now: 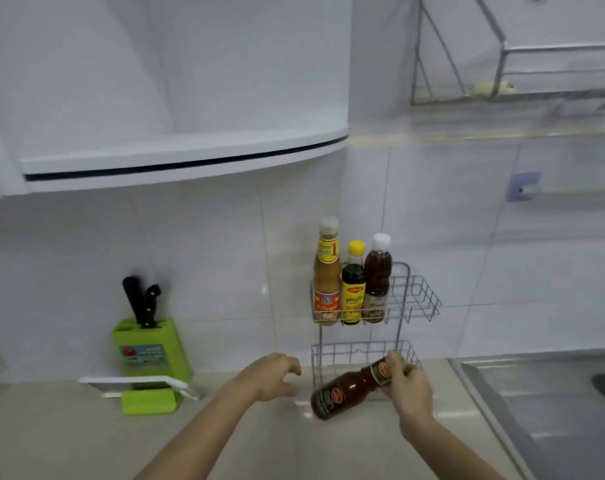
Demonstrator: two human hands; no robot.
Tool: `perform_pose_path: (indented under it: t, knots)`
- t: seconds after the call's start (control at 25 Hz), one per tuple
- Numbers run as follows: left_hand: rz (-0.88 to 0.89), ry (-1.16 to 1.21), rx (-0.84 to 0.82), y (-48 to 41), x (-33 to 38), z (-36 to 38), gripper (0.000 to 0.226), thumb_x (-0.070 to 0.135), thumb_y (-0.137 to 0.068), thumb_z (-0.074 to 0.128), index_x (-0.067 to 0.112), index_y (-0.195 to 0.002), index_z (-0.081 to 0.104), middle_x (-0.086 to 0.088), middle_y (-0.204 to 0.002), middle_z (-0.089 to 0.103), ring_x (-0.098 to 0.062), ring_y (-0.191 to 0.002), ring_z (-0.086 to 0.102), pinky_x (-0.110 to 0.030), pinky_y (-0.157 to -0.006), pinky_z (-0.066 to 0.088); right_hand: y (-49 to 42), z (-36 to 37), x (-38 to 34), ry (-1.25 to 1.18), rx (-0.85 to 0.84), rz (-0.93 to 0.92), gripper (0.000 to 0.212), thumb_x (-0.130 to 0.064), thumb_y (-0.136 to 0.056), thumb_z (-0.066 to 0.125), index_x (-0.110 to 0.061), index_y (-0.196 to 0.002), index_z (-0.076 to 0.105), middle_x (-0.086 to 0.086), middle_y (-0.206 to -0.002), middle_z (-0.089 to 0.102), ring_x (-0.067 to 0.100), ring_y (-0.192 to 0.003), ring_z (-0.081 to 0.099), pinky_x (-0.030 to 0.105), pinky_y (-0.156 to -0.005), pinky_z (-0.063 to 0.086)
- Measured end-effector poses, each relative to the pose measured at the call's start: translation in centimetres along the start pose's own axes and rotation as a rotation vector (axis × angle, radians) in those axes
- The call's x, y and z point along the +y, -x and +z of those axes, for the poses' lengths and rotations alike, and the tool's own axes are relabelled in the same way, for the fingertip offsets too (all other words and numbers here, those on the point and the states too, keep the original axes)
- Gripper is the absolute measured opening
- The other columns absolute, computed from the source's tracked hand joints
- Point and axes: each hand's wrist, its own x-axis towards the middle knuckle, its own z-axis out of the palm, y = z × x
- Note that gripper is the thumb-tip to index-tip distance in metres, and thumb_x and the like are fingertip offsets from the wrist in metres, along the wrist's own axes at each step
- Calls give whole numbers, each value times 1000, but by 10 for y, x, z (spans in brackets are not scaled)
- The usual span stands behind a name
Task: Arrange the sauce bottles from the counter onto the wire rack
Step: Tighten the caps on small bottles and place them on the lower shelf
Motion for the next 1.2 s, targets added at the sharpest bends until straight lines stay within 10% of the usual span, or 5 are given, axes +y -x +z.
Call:
perform_pose_path:
  t: [0.28,0.48,0.68,1.04,1.2]
  knots:
    - [-126,422,154,-48,-28,56,17,15,-89,58,19,-105,61,-2,-113,65,-11,-104,58,-22,-92,45,-55,7,13,-322,141,92,38,-35,-94,54,1,-106,54,18,-101,62,30,-93,63,38,-87,52]
    - [-160,532,57,-80,-37,90,30,-3,-83,53,19,-103,54,-3,-106,55,-24,-109,58,-13,-84,40,-71,37,9,39,-6,-163,17,-36,-91,57,-19,-91,56,9,-91,63,28,-93,61,39,-80,50]
    - [-215,609,30,-93,-29,101,57,3,-88,56,12,-141,38,-3,-127,52,-7,-108,46,-21,-99,40,-83,69,-5,392,-259,-400,21,-32,-93,56,-15,-106,56,3,-93,68,20,-85,61,25,-61,42]
    - [-138,976,-5,-106,-10,114,66,0,-89,58,22,-143,27,-2,-136,52,10,-103,61,-11,-87,49,-92,93,12,382,-589,-451,26,-32,-92,56,-27,-117,49,1,-120,64,18,-112,60,43,-96,50]
    - [-85,931,-80,-103,-15,108,82,-3,-82,54,24,-150,16,-3,-145,46,-11,-125,52,-11,-84,47,-102,89,14,428,-613,-475,36,-29,-95,53,-15,-127,48,4,-125,63,21,-115,61,43,-97,50]
